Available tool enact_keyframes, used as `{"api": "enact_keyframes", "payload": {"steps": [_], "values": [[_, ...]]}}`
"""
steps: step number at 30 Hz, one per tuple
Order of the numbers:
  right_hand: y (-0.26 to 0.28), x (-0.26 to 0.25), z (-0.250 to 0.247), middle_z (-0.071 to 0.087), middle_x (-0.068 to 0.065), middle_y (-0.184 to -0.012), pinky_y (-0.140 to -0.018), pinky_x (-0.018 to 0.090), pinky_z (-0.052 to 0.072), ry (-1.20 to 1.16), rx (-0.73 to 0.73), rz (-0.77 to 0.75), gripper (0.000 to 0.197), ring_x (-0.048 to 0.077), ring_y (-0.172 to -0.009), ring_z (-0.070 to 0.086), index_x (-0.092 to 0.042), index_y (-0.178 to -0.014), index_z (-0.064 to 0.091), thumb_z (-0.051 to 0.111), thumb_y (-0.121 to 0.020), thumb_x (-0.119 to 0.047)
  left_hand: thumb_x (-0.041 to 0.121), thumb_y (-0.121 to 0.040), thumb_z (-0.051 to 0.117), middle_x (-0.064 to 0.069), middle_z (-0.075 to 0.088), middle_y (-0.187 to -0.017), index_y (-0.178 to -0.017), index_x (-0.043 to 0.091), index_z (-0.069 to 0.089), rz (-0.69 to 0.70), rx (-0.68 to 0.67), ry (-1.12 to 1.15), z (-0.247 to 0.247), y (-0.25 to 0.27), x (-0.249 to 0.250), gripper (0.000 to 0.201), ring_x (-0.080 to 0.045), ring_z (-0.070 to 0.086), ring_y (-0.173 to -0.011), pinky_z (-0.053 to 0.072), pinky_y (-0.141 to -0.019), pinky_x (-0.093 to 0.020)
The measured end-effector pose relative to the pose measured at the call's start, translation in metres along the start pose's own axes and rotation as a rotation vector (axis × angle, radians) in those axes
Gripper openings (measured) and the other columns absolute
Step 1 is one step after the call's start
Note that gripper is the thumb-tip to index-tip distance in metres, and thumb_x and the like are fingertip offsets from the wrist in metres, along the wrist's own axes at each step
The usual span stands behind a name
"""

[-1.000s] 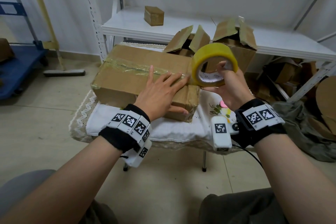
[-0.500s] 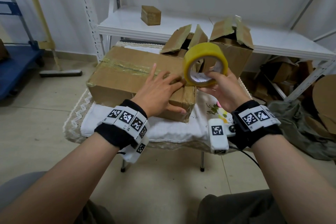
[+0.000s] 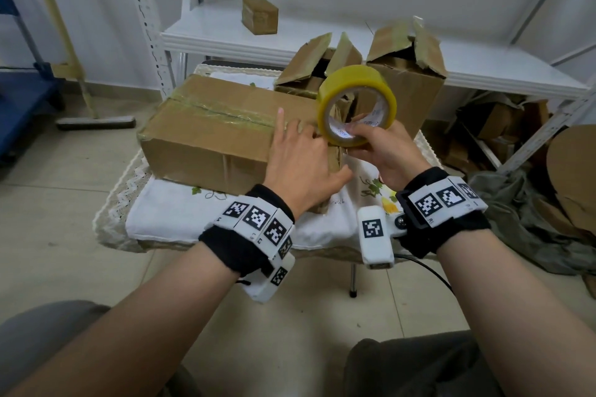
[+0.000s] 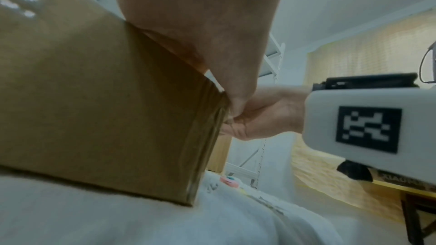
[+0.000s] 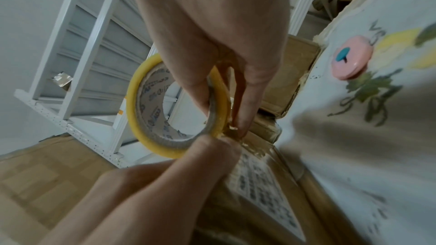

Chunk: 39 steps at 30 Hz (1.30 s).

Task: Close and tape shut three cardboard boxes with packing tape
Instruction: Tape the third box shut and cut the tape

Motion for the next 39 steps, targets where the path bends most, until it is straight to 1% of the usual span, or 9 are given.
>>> {"api": "enact_keyframes", "payload": {"steps": [4,7,10,16,26,30,32,34,39], "values": [[0.003,-0.005,0.002,0.071,0.008,-0.094,-0.068,0.025,0.06,0.013,0.009,-0.011,0.012,0.016,-0.083,0.07,-0.008,-0.103,0.065,0.068,-0.092,-0.005,0.061,-0.083,0.036,-0.008,0.061,-0.131,-0.118,0.017,0.068,-0.053,0.013,0.041,0.0,0.003,0.003,0.065,-0.035,0.036,-0.139,0.002,-0.12,-0.06],[0.005,-0.008,0.003,0.071,0.009,-0.091,-0.063,0.023,0.059,0.0,0.021,-0.007,0.014,0.017,-0.078,0.07,-0.005,-0.104,0.064,0.067,-0.092,-0.002,0.059,-0.088,0.04,-0.006,0.051,-0.144,-0.125,0.017,0.065,-0.083,0.002,0.104,0.005,0.005,0.002,0.061,-0.037,0.02,-0.148,0.0,-0.117,-0.064],[0.007,-0.009,0.003,0.07,0.012,-0.094,-0.065,0.026,0.061,-0.024,0.021,0.011,0.018,0.02,-0.083,0.071,-0.002,-0.109,0.064,0.067,-0.091,-0.001,0.06,-0.086,0.035,-0.006,0.046,-0.149,-0.131,0.017,0.06,-0.077,-0.006,0.11,0.006,0.006,0.001,0.067,-0.038,0.011,-0.15,-0.002,-0.116,-0.065],[0.01,-0.012,0.002,0.07,0.012,-0.094,-0.061,0.024,0.058,-0.029,0.024,0.01,0.016,0.019,-0.077,0.072,-0.005,-0.106,0.061,0.065,-0.091,0.001,0.058,-0.09,0.04,-0.009,0.047,-0.147,-0.131,0.016,0.06,-0.077,-0.019,0.101,0.006,0.006,0.002,0.062,-0.039,0.009,-0.151,-0.003,-0.116,-0.066],[0.009,-0.019,-0.001,0.066,0.009,-0.099,-0.068,0.031,0.063,0.021,0.053,-0.03,0.016,0.028,-0.098,0.068,-0.008,-0.104,0.062,0.06,-0.092,0.001,0.054,-0.092,0.039,-0.01,0.048,-0.144,-0.132,0.015,0.056,-0.074,-0.007,0.109,0.006,0.008,0.003,0.058,-0.042,0.01,-0.15,-0.002,-0.115,-0.068],[0.009,-0.02,0.0,0.067,0.008,-0.099,-0.063,0.03,0.061,0.003,0.078,-0.04,0.013,0.025,-0.092,0.068,-0.009,-0.105,0.062,0.058,-0.095,-0.001,0.051,-0.093,0.04,-0.009,0.047,-0.145,-0.131,0.015,0.055,-0.071,-0.019,0.123,0.005,0.008,0.002,0.055,-0.043,0.007,-0.15,-0.002,-0.115,-0.068],[0.009,-0.021,-0.006,0.066,0.013,-0.106,-0.067,0.038,0.064,-0.032,0.109,-0.045,0.015,0.027,-0.098,0.068,-0.01,-0.109,0.062,0.057,-0.097,-0.003,0.049,-0.093,0.042,-0.009,0.047,-0.144,-0.131,0.013,0.054,-0.072,-0.021,0.133,0.005,0.008,0.001,0.054,-0.044,0.006,-0.15,-0.001,-0.115,-0.068],[0.009,-0.023,-0.015,0.066,0.021,-0.116,-0.077,0.048,0.064,-0.054,0.141,-0.045,0.017,0.036,-0.108,0.066,-0.011,-0.111,0.063,0.056,-0.097,-0.003,0.048,-0.094,0.043,-0.01,0.047,-0.143,-0.134,0.012,0.051,-0.078,-0.022,0.145,0.004,0.008,0.001,0.054,-0.045,0.006,-0.15,0.0,-0.115,-0.068],[0.013,-0.022,-0.027,0.063,0.017,-0.108,-0.079,0.053,0.062,-0.038,0.16,-0.038,0.015,0.041,-0.112,0.065,-0.013,-0.099,0.059,0.054,-0.095,0.0,0.046,-0.095,0.043,-0.011,0.045,-0.144,-0.143,0.015,0.039,-0.072,-0.019,0.158,0.004,0.008,0.003,0.058,-0.047,0.003,-0.15,-0.001,-0.115,-0.069]]}}
Point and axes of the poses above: each hand's wrist, its own y-axis away from the middle knuckle, its own z-axis out of the palm, x = y × z, the point moved 4 cm from there along -y, towards the middle knuckle
